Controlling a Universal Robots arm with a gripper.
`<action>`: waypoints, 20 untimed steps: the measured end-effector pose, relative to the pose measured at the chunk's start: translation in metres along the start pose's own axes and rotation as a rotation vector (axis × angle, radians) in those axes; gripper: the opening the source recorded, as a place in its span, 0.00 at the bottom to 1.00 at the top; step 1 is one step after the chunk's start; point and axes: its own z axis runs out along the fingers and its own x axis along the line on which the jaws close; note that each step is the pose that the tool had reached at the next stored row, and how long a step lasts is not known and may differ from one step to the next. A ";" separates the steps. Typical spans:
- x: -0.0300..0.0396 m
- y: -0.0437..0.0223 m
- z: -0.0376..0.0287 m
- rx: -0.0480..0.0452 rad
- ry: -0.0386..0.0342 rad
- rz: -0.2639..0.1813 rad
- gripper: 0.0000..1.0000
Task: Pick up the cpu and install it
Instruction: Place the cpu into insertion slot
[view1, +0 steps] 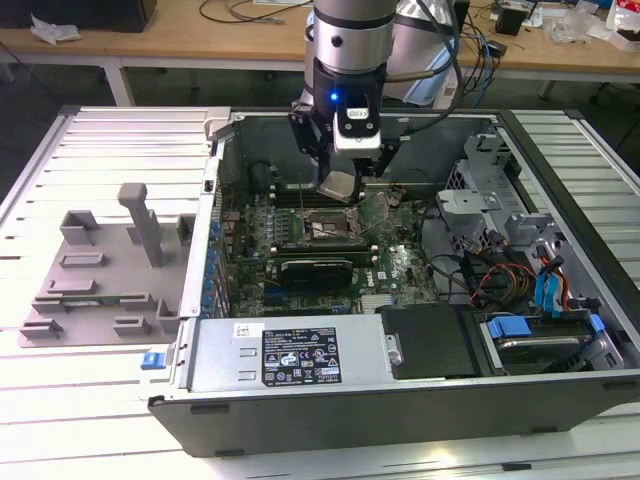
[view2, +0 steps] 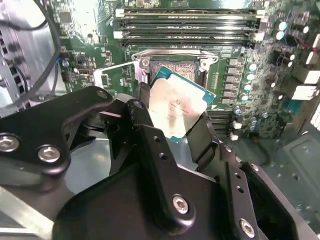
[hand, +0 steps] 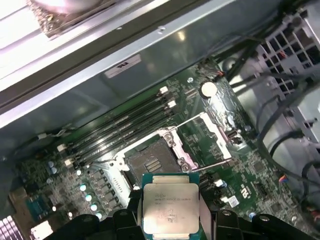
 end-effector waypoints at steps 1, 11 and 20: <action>0.0000 0.0000 0.0000 0.0003 -0.0009 0.016 0.54; 0.0000 0.0000 0.0007 0.0045 -0.0162 0.265 0.54; 0.0000 -0.0001 0.0018 0.0087 -0.0316 0.517 0.54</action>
